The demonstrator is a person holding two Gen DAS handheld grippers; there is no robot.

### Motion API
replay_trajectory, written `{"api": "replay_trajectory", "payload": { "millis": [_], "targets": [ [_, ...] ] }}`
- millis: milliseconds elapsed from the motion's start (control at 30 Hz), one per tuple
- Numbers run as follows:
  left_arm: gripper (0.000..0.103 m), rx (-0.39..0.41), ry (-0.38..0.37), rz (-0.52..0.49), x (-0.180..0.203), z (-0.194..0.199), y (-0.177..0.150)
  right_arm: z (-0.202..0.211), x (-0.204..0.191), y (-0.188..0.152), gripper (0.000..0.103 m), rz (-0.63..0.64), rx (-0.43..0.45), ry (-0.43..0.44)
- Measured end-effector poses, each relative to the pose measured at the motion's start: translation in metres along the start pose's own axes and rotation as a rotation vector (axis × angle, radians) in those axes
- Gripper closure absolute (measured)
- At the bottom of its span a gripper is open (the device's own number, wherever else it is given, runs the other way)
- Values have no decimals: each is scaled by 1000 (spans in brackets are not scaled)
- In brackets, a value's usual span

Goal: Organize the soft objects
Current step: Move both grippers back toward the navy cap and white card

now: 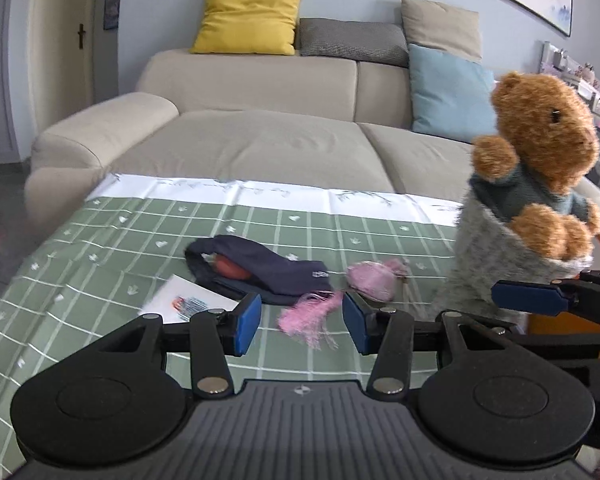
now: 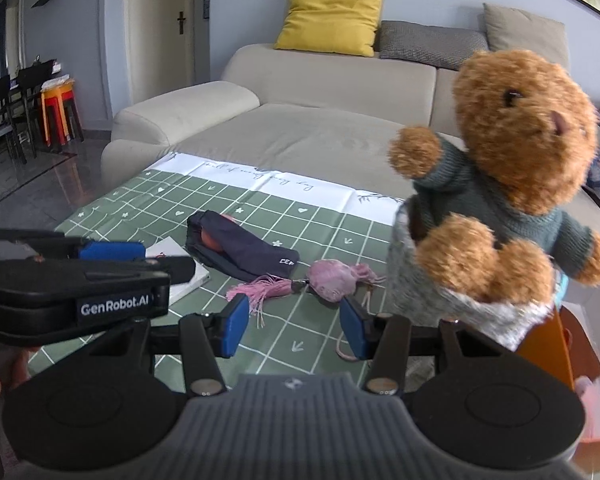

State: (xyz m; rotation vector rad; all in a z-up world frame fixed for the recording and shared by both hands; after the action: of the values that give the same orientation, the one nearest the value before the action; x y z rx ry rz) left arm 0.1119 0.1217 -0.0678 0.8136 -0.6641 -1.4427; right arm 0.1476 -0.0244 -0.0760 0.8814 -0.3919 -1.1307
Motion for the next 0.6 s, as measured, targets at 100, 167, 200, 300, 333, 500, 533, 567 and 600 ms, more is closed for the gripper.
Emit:
{"api": "replay_trajectory", "payload": {
  "millis": [100, 167, 200, 300, 333, 500, 533, 567, 600],
  "targets": [
    [48, -14, 13, 11, -8, -10, 1, -13, -7, 1, 53, 25, 3, -1],
    [48, -15, 16, 4, -13, -15, 1, -22, -10, 0, 53, 36, 3, 11],
    [48, -15, 22, -2, -15, -18, 1, -25, -11, -1, 53, 43, 3, 15],
    [48, -19, 27, 0, -23, -26, -2, -37, -17, -4, 53, 67, -3, 24],
    [48, -28, 22, 12, -26, -29, -4, -41, -18, -5, 53, 71, -6, 29],
    [45, -57, 23, 43, -41, -45, -12, -63, -24, -7, 56, 75, -29, 38],
    [43, -65, 30, 45, -44, -49, -14, -68, -25, -7, 57, 75, -35, 35],
    [43, -76, 39, 44, -47, -53, -15, -74, -25, -7, 57, 74, -40, 35],
    [42, -90, 51, 45, -51, -59, -16, -78, -26, -6, 57, 74, -45, 35]
  ]
}}
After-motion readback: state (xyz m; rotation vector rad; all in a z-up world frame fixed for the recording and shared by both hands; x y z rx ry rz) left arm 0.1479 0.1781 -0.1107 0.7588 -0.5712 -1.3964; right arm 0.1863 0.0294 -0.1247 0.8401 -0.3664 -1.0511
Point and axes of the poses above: each gripper's, at about its wrist camera, not at the fingertips, and z roughly against the way its jaws point, x to its right, y to its top, the point moved 2 cm from there along -z, roughly the way its jaws point, and after that the axes turned 11 degrees about -z, right-handed, at the moved point
